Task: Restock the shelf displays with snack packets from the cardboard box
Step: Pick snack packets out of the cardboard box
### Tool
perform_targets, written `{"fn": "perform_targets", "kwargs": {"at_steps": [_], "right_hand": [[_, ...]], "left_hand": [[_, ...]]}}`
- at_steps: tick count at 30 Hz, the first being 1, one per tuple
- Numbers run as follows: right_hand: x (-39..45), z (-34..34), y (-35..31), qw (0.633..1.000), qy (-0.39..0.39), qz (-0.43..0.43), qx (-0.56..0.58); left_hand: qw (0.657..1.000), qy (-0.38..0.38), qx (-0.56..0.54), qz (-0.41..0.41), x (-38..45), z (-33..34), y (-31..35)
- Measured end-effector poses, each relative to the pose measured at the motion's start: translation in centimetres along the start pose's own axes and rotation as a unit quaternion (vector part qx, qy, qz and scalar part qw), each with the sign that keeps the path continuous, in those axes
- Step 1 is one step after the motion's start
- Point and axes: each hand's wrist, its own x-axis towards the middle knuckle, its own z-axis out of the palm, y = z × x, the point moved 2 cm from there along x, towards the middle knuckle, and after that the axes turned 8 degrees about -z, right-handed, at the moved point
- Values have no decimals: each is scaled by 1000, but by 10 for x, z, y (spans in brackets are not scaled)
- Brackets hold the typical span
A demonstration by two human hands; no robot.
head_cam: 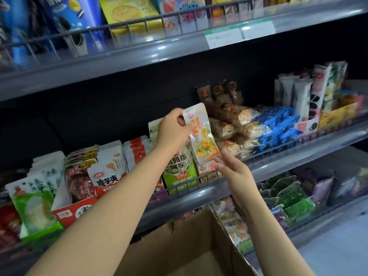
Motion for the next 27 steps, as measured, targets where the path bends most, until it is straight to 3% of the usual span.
{"fn": "perform_targets", "kwargs": {"at_steps": [5, 11, 13, 17, 22, 27], "right_hand": [[3, 4, 9, 999, -18, 20, 42], [2, 13, 10, 990, -29, -45, -129], [1, 17, 14, 975, -41, -59, -209], [2, 16, 25, 961, -52, -55, -267], [2, 14, 28, 957, -41, -72, -277], [2, 15, 30, 954, -41, -83, -284]], "left_hand": [[993, 24, 112, 30, 14, 4, -7], [983, 59, 173, 16, 21, 7, -18], [982, 51, 183, 14, 19, 8, -21], [973, 11, 229, 17, 18, 11, -20], [958, -49, 280, 35, 22, 14, -10], [954, -45, 292, 51, 24, 19, -3]]}}
